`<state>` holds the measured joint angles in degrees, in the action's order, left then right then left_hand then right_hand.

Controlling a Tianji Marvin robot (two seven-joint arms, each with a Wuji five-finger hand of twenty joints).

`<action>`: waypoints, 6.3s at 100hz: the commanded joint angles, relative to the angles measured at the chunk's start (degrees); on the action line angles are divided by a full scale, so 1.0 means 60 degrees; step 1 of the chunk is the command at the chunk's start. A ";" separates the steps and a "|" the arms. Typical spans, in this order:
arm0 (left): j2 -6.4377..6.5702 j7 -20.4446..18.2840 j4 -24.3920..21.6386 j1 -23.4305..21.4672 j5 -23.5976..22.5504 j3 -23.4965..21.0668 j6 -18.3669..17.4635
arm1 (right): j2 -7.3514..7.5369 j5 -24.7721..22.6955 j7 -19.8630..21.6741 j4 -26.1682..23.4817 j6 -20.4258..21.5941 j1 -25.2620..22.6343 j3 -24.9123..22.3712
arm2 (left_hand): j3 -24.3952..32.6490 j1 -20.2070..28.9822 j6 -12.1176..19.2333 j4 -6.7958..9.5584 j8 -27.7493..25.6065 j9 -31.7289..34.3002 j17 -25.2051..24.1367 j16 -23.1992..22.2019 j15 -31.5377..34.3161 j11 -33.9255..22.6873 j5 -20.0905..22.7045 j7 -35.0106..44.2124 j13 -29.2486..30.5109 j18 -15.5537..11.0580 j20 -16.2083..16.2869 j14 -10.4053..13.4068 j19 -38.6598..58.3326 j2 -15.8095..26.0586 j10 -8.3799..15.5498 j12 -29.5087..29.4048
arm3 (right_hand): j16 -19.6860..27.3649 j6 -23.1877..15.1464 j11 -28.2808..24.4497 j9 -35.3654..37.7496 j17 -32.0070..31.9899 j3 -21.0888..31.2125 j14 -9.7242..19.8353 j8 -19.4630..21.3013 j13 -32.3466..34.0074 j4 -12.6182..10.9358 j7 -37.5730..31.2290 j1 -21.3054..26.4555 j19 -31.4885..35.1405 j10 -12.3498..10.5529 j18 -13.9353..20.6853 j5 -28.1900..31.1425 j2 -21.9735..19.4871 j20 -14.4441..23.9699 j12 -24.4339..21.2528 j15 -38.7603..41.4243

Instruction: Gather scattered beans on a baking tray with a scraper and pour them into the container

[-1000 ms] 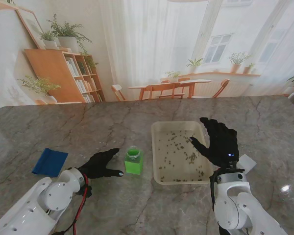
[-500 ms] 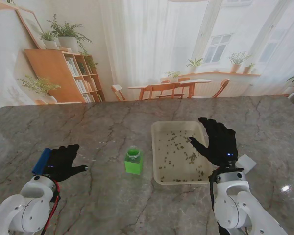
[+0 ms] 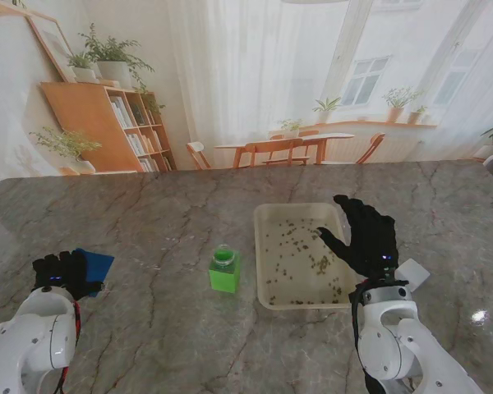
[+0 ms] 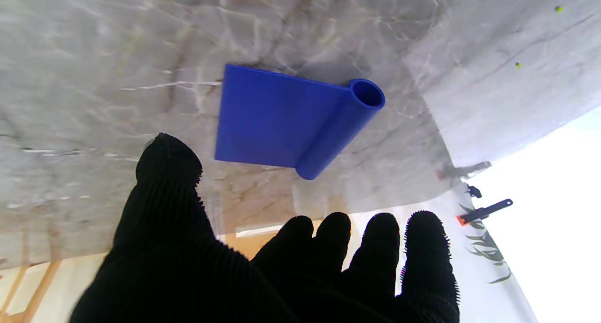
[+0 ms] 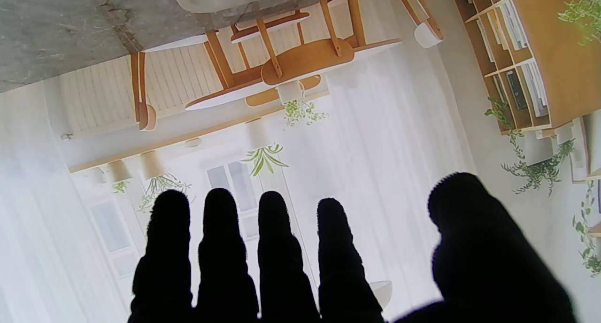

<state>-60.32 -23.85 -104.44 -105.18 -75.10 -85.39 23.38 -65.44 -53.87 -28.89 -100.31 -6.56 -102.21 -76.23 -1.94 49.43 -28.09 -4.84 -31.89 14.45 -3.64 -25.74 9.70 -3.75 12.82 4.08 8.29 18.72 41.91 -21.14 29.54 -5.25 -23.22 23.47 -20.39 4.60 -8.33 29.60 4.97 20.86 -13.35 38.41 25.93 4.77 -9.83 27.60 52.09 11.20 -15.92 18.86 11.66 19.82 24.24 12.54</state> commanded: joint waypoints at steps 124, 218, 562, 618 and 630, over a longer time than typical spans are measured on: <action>0.0366 0.0227 0.3279 0.2530 0.3285 0.1935 0.3297 | -0.0020 0.0046 0.0169 0.0086 0.0061 -0.0080 -0.0125 | 0.0180 0.0611 -0.1112 0.0592 0.0380 0.2860 0.2300 -0.1668 0.2351 -0.1129 0.0944 0.0478 0.2912 0.0582 0.0470 -0.0561 0.3932 -0.0871 -0.0431 0.0988 | -0.0120 -0.0267 -0.0097 0.0472 0.0031 -0.0088 0.0216 -0.0099 0.0151 -0.0358 -0.0301 -0.0130 -0.0199 -0.0184 -0.0096 0.0473 -0.0271 0.0255 0.0185 -0.0035; 0.0533 -0.0346 0.4909 0.4055 0.3282 0.3418 0.2065 | -0.0018 -0.0056 0.0122 0.0013 -0.0064 -0.0280 -0.0325 | 0.1072 0.4087 0.2378 0.0610 -0.9152 0.3731 0.4761 -0.6249 0.7959 -0.9273 0.2674 1.1080 0.4566 -0.0735 0.2462 0.2324 0.7323 -0.2289 0.3569 0.8500 | -0.0143 -0.0512 -0.0090 0.0542 0.0033 -0.0092 0.0255 0.0051 0.0193 -0.0360 -0.0710 -0.0126 -0.0258 -0.0242 -0.0123 0.1024 -0.0290 0.0275 0.0192 -0.0041; -0.0055 0.5876 0.0340 0.3677 0.1160 0.2469 -0.6656 | 0.0618 -0.0312 0.4341 -0.1105 0.3753 0.3430 0.0241 | 0.0839 0.4090 0.3148 -0.0006 -0.4502 0.5444 0.5645 -0.4210 0.5341 -0.5722 0.1452 0.7601 0.6256 -0.2459 0.1293 0.3068 0.5410 0.0726 0.3635 0.5014 | -0.0595 0.1761 0.0043 -0.0138 0.1471 0.0535 0.0621 -0.0240 0.0893 -0.0243 0.0346 -0.1364 0.0145 0.0061 0.0260 -0.0233 0.0154 0.1835 0.0830 0.0717; -0.0071 0.6200 0.0975 0.4588 0.1056 0.3684 -0.6447 | 0.0999 -0.0377 0.7243 -0.1315 0.4667 0.4939 0.1614 | 0.0771 0.4090 0.3185 0.0035 -0.4222 0.5461 0.5566 -0.4230 0.5350 -0.5695 0.1498 0.7571 0.6224 -0.2406 0.1317 0.2989 0.5442 0.0679 0.3549 0.4996 | -0.1242 0.2197 -0.0619 0.1342 0.3007 0.1019 0.0936 -0.0113 0.2532 -0.0221 -0.0310 -0.1882 0.0896 0.0338 0.0316 0.1151 0.0491 0.2033 0.1110 0.1564; -0.0063 0.6157 0.0911 0.4563 0.1024 0.3670 -0.6483 | 0.1053 -0.0476 0.7852 -0.1382 0.4390 0.5255 0.1969 | 0.0695 0.4090 0.3211 0.0054 -0.4067 0.5480 0.5556 -0.4221 0.5332 -0.5638 0.1553 0.7503 0.6227 -0.2412 0.1310 0.2964 0.5424 0.0650 0.3496 0.4970 | -0.1494 0.2146 -0.0927 0.1985 0.3457 0.1202 0.1045 0.0001 0.3026 -0.0221 -0.0614 -0.1680 0.1194 0.0320 0.0305 0.1585 0.0787 0.2176 0.1336 0.1953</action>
<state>-60.48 12.99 -98.39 -77.80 -68.89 -63.43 -15.40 -59.28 -56.19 16.26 -108.11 20.87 -71.82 -65.50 -5.59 66.20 -12.01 -8.75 -57.18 46.71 30.43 -50.56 41.76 -37.51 23.93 48.87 47.00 5.87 48.74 -4.64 62.73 -9.03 -5.37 53.53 -28.02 20.25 -12.38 39.88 24.45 26.22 -7.81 37.74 42.66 4.75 -10.54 17.33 57.28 12.55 -13.89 24.84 15.50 31.39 31.03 22.58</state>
